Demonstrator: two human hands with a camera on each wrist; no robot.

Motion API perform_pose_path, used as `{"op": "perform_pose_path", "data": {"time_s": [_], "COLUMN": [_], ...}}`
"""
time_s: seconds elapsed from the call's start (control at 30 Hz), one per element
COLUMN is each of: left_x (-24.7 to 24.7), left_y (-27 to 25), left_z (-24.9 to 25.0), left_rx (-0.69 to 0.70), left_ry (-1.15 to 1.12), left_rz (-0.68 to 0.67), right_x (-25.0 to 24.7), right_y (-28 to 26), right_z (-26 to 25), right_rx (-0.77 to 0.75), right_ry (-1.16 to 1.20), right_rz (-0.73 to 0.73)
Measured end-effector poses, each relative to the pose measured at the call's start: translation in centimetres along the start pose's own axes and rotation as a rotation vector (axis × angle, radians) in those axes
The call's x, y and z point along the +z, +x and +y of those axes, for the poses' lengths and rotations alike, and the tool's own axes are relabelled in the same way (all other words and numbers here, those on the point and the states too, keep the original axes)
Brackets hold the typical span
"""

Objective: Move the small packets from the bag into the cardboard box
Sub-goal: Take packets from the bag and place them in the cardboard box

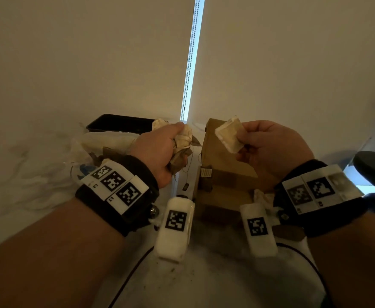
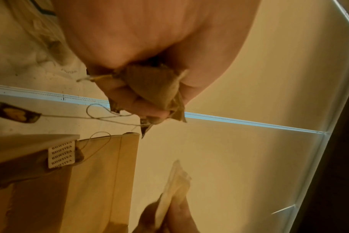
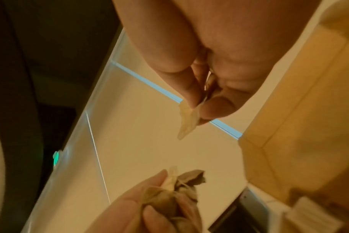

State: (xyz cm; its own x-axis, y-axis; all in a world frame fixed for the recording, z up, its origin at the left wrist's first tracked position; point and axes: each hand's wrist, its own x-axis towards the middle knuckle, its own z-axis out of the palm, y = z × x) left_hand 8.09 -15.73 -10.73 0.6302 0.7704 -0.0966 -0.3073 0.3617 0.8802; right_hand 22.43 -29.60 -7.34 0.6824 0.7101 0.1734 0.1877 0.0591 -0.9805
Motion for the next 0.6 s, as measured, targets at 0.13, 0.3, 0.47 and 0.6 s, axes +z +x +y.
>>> {"op": "perform_pose_path", "data": {"time_s": [0.13, 0.3, 0.47, 0.6], "left_x": [0.2, 0.6, 1.0, 0.9], "left_y": [-0.1, -0.5, -0.9, -0.9], "left_z": [0.1, 0.0, 0.0, 0.0], "left_rx": [-0.003, -0.026, -0.022, -0.025], "left_ry": [-0.001, -0.001, 0.003, 0.026], "left_rz": [0.0, -0.015, -0.021, 0.0], "right_x": [-2.0, -2.0, -1.5, -1.5], "right_y": [-0.3, -0.4, 0.6, 1.1], "right_z": [-0.5, 0.0, 1.1, 1.2], "right_rx": [0.071, 0.249, 0.305, 0.234], "right_ry": [-0.463, -0.914, -1.163, -1.504], "right_rz": [-0.066, -0.21, -0.329, -0.38]}}
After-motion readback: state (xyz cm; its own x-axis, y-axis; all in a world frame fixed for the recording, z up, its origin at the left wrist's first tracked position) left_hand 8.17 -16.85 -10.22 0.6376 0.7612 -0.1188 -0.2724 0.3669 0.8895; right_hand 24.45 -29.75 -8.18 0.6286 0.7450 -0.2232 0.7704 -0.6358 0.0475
